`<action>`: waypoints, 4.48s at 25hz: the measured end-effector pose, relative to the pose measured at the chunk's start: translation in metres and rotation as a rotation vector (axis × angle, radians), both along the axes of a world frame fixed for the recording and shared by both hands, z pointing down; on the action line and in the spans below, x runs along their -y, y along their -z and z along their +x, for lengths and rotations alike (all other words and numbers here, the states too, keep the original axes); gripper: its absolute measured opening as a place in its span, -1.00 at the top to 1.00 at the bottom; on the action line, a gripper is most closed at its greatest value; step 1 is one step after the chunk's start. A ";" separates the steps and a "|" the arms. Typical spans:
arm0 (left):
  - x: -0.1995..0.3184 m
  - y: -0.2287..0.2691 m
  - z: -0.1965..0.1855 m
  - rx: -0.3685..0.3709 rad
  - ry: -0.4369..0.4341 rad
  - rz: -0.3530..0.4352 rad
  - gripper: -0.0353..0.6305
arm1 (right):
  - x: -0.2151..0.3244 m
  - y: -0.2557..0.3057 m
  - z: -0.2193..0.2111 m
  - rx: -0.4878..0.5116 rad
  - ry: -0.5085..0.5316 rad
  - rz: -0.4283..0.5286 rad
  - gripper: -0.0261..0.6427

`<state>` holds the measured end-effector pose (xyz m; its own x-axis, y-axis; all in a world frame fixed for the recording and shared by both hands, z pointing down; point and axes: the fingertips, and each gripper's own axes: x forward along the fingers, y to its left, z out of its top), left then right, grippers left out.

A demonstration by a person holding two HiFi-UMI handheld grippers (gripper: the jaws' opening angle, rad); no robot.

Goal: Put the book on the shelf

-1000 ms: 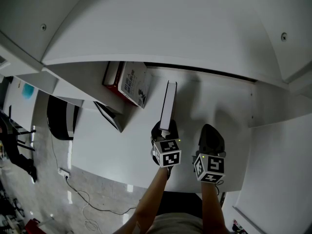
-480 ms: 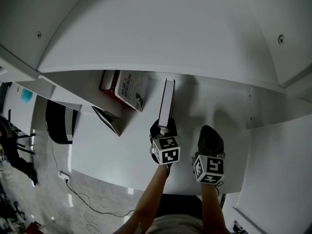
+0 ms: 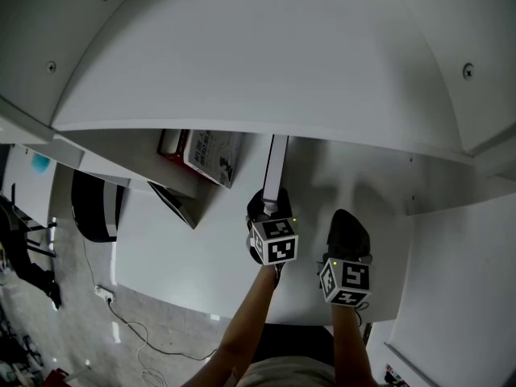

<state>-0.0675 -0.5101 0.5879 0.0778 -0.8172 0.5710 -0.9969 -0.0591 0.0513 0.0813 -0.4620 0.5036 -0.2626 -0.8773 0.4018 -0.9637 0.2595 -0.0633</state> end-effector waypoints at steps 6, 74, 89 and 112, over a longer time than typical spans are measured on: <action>0.015 -0.001 -0.002 0.003 -0.003 -0.003 0.45 | 0.003 -0.003 0.002 -0.007 -0.002 -0.005 0.87; 0.005 -0.006 0.005 0.025 0.007 -0.002 0.47 | -0.009 -0.004 0.010 0.004 -0.006 -0.012 0.87; 0.021 -0.002 0.006 0.022 0.013 0.010 0.46 | -0.002 -0.007 0.015 0.001 -0.021 -0.019 0.87; -0.043 0.061 0.015 -0.061 -0.023 0.124 0.72 | -0.029 0.014 0.012 0.029 0.000 0.024 0.87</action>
<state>-0.0523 -0.4666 0.5265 0.1289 -0.8786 0.4598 -0.9905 -0.0915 0.1029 0.0929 -0.4329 0.4893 -0.2736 -0.8868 0.3725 -0.9616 0.2610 -0.0848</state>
